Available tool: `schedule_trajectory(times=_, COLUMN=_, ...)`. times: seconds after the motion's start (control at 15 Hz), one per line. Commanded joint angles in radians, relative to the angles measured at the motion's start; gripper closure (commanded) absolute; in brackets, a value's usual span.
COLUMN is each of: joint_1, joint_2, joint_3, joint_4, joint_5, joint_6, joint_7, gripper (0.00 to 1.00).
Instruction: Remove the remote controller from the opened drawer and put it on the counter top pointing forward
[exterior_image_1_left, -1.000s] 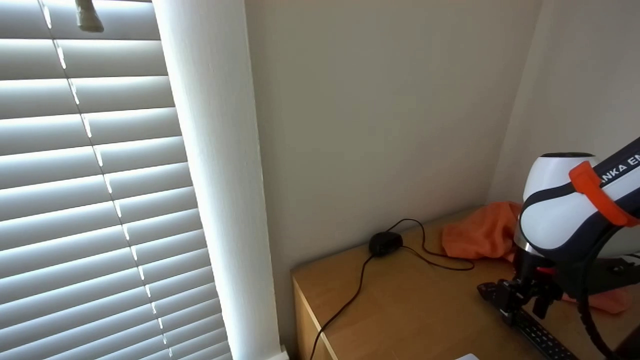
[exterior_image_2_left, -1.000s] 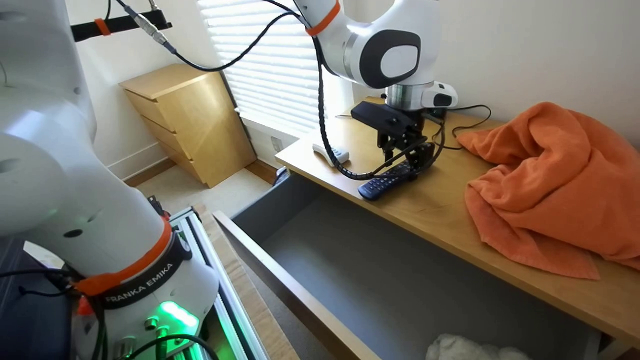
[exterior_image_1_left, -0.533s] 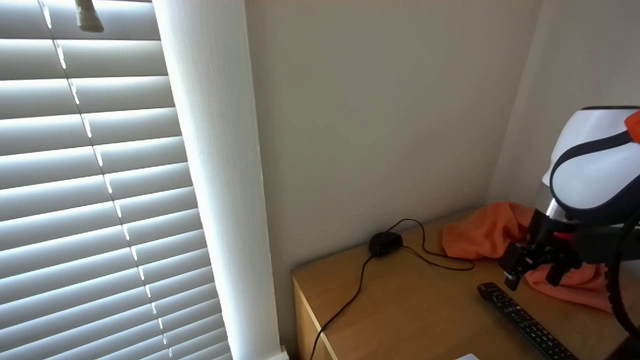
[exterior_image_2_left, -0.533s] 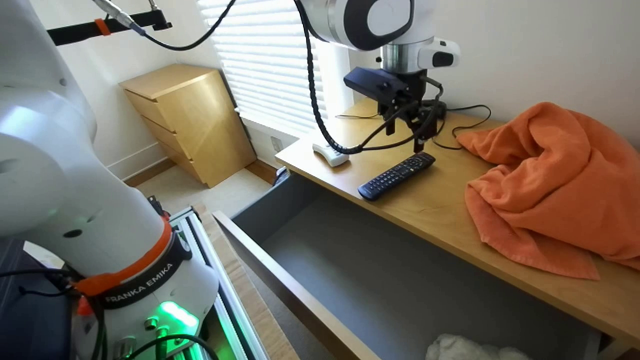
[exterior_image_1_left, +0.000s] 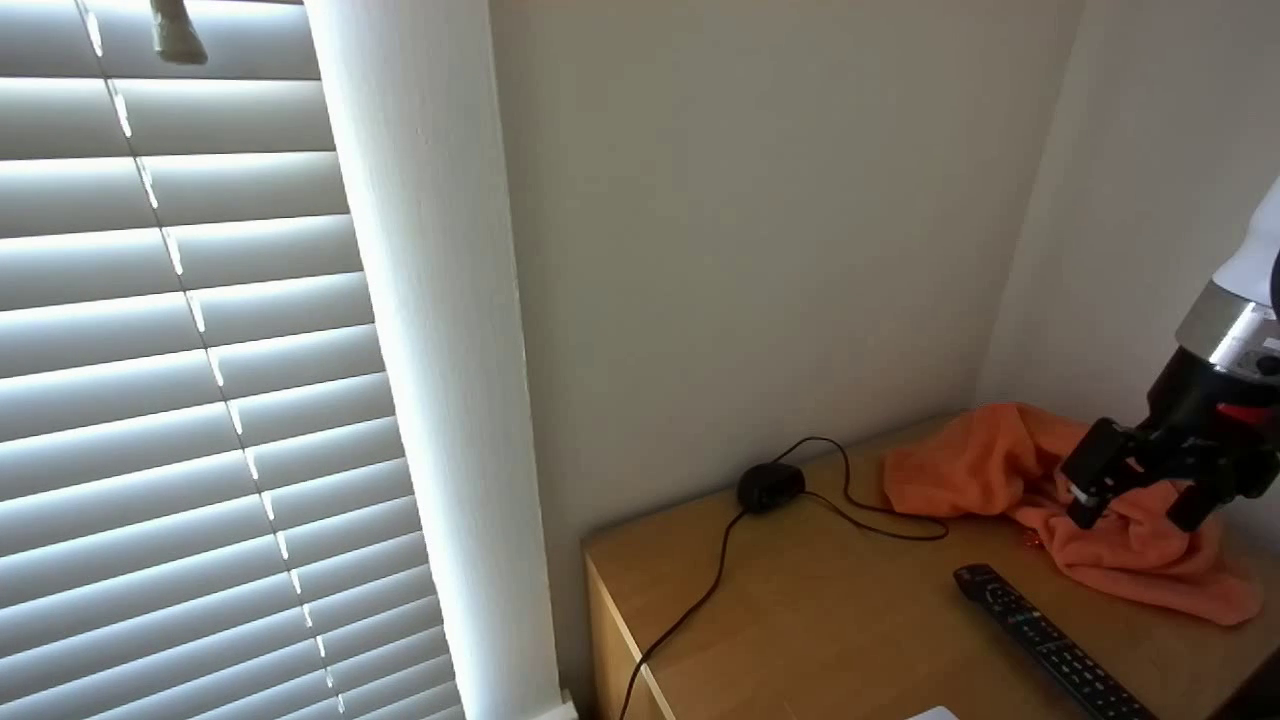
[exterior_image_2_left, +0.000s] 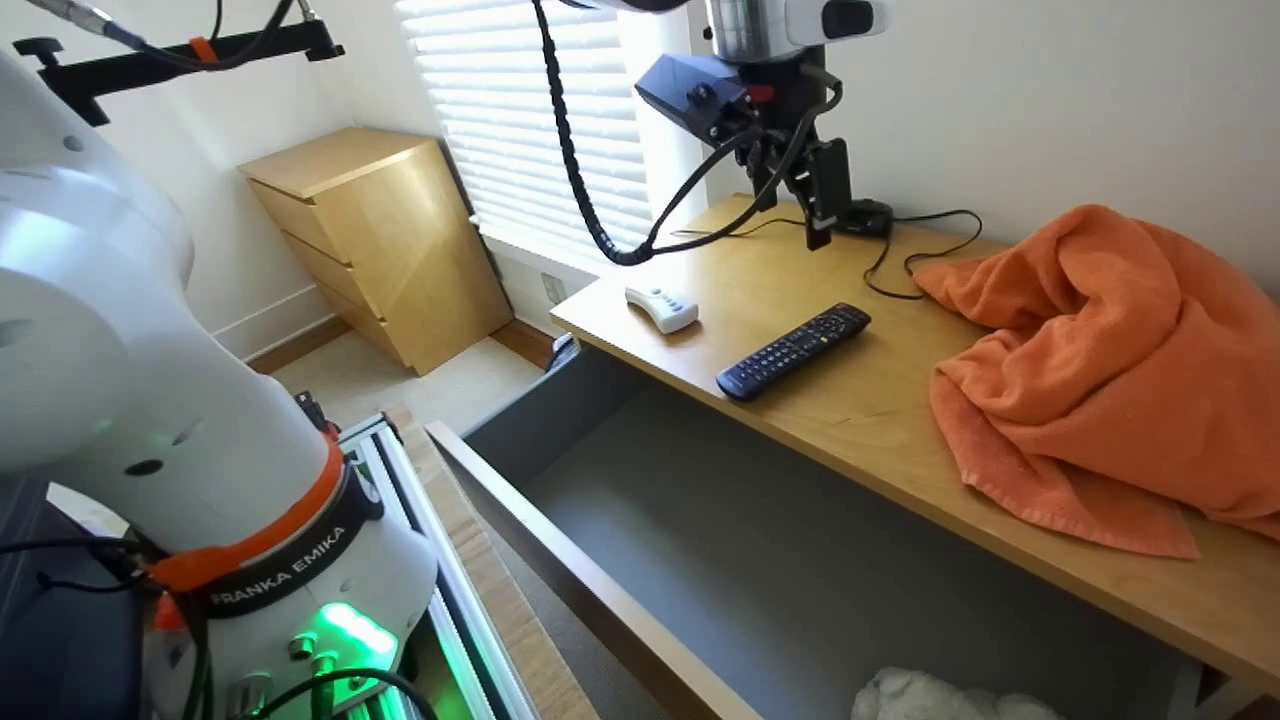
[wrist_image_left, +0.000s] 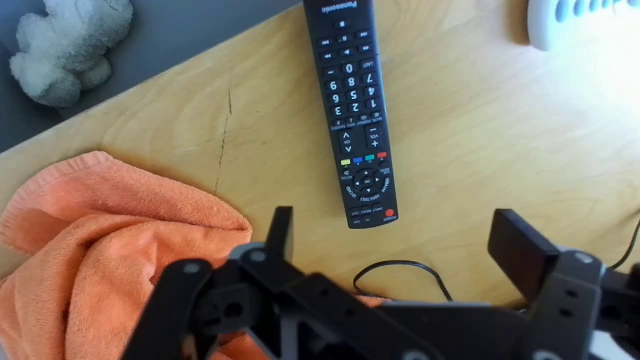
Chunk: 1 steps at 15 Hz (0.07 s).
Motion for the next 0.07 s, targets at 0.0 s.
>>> schedule_trajectory(times=0.0, joint_1=-0.001, joint_2=0.004, joint_3=0.001, joint_4=0.005, joint_5=0.0, joint_6=-0.003, joint_7=0.0, gripper=0.0)
